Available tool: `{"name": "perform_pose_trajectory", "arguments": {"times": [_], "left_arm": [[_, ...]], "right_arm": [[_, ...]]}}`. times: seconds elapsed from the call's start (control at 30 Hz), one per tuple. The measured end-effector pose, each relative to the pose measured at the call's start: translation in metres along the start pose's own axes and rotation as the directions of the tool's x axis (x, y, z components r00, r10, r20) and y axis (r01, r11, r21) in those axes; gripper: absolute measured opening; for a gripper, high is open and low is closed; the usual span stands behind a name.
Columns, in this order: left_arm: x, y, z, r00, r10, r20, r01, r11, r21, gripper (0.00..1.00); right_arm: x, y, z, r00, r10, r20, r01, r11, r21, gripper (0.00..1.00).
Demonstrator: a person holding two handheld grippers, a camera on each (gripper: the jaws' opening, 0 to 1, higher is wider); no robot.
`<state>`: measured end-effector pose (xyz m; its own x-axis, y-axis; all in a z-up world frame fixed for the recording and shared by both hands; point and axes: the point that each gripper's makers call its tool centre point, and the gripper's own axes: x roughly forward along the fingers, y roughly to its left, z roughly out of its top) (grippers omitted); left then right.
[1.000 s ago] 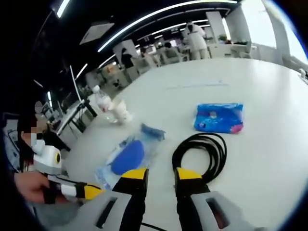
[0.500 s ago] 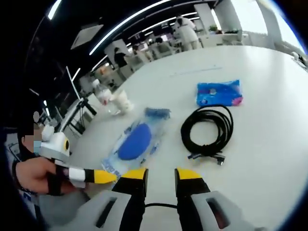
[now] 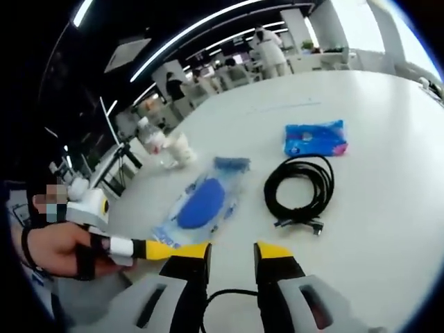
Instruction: Arrange the tabletop items into an orderly group along one side of the table until the central work area is clear of visible clutter.
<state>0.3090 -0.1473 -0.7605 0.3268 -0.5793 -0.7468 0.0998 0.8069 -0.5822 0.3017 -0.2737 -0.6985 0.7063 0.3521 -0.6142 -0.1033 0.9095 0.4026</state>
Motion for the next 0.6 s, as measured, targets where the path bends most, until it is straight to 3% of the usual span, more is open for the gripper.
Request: {"name": "perform_pose_trajectory", "arguments": {"times": [0.27,0.6], "left_arm": [[0.003,0.004,0.001,1.0,-0.013,0.0,0.013,0.996,-0.085,0.02],[-0.003,0.007,0.007,1.0,0.019,0.003,-0.019,0.999,-0.033,0.0]], "right_arm": [[-0.001,0.023,-0.002,0.999,0.048,-0.006,-0.048,0.999,-0.024,0.33],[-0.008,0.024,-0.011,0.999,0.047,-0.027,-0.048,0.999,-0.019,0.32]]}}
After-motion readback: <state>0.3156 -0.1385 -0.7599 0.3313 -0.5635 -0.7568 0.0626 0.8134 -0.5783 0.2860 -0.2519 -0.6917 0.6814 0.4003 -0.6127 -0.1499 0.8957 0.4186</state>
